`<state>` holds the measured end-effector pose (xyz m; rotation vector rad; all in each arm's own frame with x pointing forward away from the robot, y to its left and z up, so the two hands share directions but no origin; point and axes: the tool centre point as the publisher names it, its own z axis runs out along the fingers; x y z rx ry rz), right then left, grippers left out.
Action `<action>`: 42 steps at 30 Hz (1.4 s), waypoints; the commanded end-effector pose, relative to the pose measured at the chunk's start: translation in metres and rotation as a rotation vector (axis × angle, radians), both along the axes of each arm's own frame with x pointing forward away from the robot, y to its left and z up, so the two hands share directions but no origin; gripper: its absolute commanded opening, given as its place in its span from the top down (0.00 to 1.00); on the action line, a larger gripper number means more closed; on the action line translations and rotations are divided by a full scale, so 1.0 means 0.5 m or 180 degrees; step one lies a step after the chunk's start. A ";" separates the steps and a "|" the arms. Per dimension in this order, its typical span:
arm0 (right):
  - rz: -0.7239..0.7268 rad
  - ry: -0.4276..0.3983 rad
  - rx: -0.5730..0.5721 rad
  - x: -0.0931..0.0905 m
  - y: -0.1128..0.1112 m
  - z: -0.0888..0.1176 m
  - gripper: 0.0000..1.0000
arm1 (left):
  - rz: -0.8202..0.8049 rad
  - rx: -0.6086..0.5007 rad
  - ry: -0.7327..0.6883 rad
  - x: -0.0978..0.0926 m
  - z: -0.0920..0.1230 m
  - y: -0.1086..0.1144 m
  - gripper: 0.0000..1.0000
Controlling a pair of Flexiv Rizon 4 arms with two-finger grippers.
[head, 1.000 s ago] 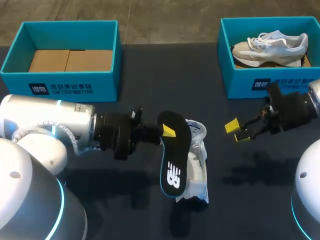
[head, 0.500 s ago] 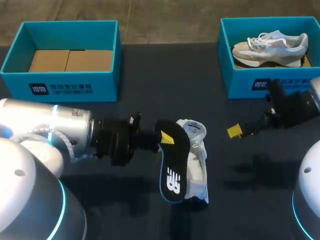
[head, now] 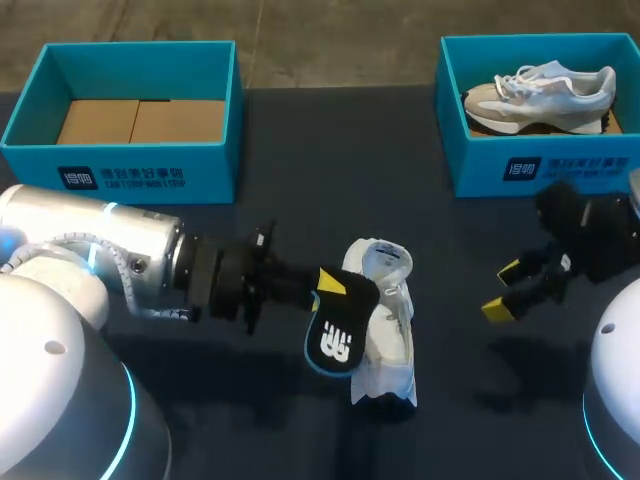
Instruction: Take the shoe out of the shoebox, open the shoe tongue, remove and reinsert the insole, then place the shoe into the shoebox
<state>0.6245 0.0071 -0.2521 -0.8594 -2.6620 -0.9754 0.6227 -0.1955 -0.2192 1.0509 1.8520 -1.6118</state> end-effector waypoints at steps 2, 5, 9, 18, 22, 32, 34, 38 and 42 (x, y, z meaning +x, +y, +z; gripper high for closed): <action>-0.0040 -0.0071 -0.0094 -0.012 0.003 0.016 0.00 | 0.0058 0.0075 -0.0156 -0.005 0.010 0.019 1.00; -0.0040 -0.0071 -0.0094 -0.012 0.003 0.016 0.00 | 0.0058 0.0075 -0.0156 -0.005 0.010 0.019 1.00; -0.0040 -0.0071 -0.0094 -0.012 0.003 0.016 0.00 | 0.0058 0.0075 -0.0156 -0.005 0.010 0.019 1.00; 0.0984 -0.0900 -0.0604 -0.040 0.019 -0.036 0.00 | -0.0011 -0.0120 0.0784 -0.023 -0.017 0.001 1.00; 0.1363 -0.1102 -0.0782 -0.049 0.027 -0.067 0.00 | -0.0111 -0.0216 0.1135 -0.032 -0.025 -0.006 1.00; 0.1559 -0.1063 -0.0850 -0.058 0.039 -0.080 0.00 | -0.0185 -0.0119 0.1131 -0.044 -0.023 -0.016 1.00; 0.1559 -0.1063 -0.0850 -0.058 0.039 -0.080 0.00 | -0.0185 -0.0119 0.1131 -0.044 -0.023 -0.016 1.00; 0.1593 -0.0984 -0.0895 -0.047 0.051 -0.092 0.00 | -0.0188 -0.0157 0.1167 -0.050 -0.038 -0.030 1.00; 0.1521 -0.0950 -0.0880 -0.032 0.064 -0.128 0.00 | -0.0183 -0.0246 0.1182 -0.061 -0.053 -0.044 1.00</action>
